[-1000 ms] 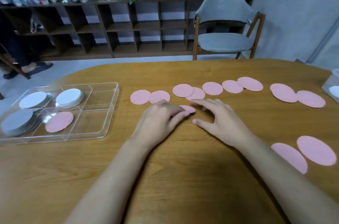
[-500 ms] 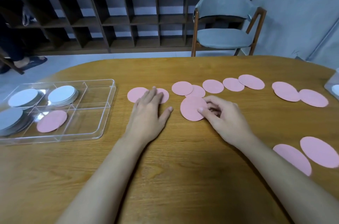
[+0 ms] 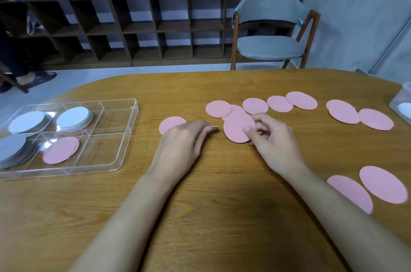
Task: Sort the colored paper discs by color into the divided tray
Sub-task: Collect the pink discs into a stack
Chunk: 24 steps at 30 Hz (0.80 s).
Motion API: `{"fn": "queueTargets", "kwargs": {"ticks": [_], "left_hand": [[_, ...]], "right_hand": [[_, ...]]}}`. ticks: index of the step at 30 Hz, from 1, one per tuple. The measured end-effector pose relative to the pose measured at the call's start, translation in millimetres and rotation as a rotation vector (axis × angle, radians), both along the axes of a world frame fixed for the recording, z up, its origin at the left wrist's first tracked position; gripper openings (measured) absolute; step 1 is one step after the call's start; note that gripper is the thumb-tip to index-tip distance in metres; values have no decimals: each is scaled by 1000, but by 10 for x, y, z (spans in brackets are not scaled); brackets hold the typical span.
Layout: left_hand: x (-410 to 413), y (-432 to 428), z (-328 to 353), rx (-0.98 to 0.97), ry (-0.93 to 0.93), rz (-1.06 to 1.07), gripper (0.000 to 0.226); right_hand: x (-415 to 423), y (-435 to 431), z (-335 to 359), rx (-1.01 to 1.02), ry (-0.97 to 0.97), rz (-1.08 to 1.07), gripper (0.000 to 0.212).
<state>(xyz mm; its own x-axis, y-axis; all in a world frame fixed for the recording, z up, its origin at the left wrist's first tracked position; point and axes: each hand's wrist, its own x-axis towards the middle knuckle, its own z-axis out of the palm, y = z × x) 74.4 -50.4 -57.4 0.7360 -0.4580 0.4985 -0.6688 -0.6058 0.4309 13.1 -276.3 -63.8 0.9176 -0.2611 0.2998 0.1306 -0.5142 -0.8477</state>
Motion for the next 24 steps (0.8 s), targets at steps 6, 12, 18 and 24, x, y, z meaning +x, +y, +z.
{"fn": "queueTargets", "kwargs": {"ticks": [6, 12, 18, 24], "left_hand": [[-98, -95, 79, -240, -29, 77, 10], [-117, -163, 31, -375, 274, 79, 8], [-120, -180, 19, -483, 481, 29, 26], [-145, -195, -3, -480, 463, 22, 25]], "right_hand": [[2, -3, 4, 38, 19, -15, 13], [-31, 61, 43, -4, 24, 54, 21], [-49, 64, 52, -12, 56, 83, 25], [-62, 81, 79, -15, 80, 123, 30]]}}
